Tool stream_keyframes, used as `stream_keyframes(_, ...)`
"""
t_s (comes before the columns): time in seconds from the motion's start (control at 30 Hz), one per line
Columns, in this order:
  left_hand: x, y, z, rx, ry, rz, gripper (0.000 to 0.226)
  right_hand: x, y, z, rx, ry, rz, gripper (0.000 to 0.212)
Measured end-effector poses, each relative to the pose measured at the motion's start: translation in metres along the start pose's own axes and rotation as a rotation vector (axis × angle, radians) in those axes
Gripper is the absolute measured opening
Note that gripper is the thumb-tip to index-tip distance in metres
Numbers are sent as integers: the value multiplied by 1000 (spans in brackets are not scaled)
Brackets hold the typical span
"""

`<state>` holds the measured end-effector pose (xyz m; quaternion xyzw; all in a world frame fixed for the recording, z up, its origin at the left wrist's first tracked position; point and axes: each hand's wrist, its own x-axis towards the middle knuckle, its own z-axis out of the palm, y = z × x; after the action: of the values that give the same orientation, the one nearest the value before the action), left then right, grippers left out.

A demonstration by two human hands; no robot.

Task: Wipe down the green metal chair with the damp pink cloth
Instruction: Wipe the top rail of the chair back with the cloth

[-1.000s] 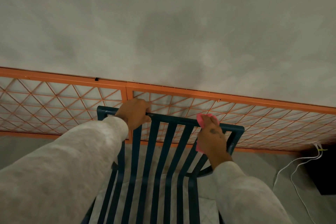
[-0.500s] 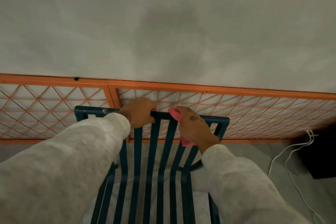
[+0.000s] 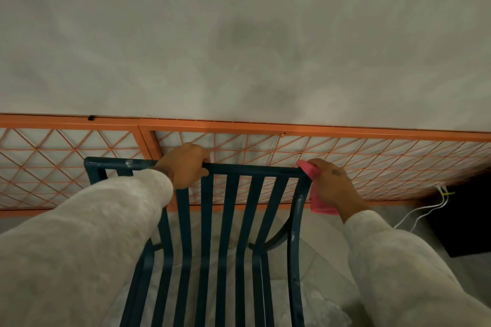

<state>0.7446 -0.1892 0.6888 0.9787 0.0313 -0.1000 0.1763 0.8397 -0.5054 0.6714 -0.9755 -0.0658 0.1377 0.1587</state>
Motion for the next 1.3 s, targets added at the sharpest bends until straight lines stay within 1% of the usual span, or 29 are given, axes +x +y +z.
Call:
stream_keyframes(0.07, -1, 3, 1, 1, 7, -6, 14, -7, -1, -9, 80, 109, 42, 51)
stream_keyframes(0.13, -2, 3, 3, -7, 18, -13, 13, -17, -9, -11, 239, 185, 64, 51)
stream_keyframes(0.17, -3, 4, 4, -9, 26, -20, 12, -21, -13, -8, 289, 174, 37, 51)
stream_keyframes(0.23, -5, 6, 6, -2, 38, -29, 11, -32, -24, 7, 251, 98, -38, 56)
stream_keyframes(0.3, -5, 9, 7, 9, 49, -36, 9, -41, -34, 24, 184, 113, -83, 67)
stream_keyframes(0.37, -7, 12, 8, 25, 50, -44, 9, -46, -49, 34, 230, 122, -89, 69)
stream_keyframes(0.47, -11, 13, 8, 37, 32, -45, 11, -49, -74, 40, 354, -23, -171, 65)
stream_keyframes(0.53, -16, 13, 5, 26, 41, -39, 19, -46, -80, 38, 428, -99, -224, 56)
stream_keyframes(0.6, -23, 12, -1, 34, 65, -33, 35, -45, -79, 30, 562, -138, -239, 45)
stream_keyframes(0.67, -29, 5, -10, 39, 65, -50, 46, -42, -72, 20, 660, -113, -228, 36)
stream_keyframes(0.73, -35, -8, -20, 34, 60, -80, 43, -41, -64, 12, 670, -18, -229, 32)
stream_keyframes(0.8, -43, -26, -28, 41, 69, -125, 38, -38, -60, 9, 681, 55, -195, 35)
stream_keyframes(0.83, -48, -35, -32, 44, 72, -151, 41, -38, -60, 10, 665, 69, -167, 38)
stream_keyframes(0.97, -63, -70, -39, 61, 45, -270, 60, -44, -71, 26, 435, 24, -54, 47)
stream_keyframes(1.03, -67, -89, -40, 56, 28, -290, 64, -51, -83, 37, 331, 32, -31, 54)
stream_keyframes(1.13, -73, -113, -43, 50, 30, -292, 64, -54, -109, 46, 313, 49, -26, 52)
stream_keyframes(1.2, -75, -129, -45, 55, 26, -271, 64, -55, -130, 52, 316, 54, -35, 48)
stream_keyframes(1.3, -77, -149, -48, 25, 16, -225, 62, -60, -160, 67, 332, 63, -74, 46)
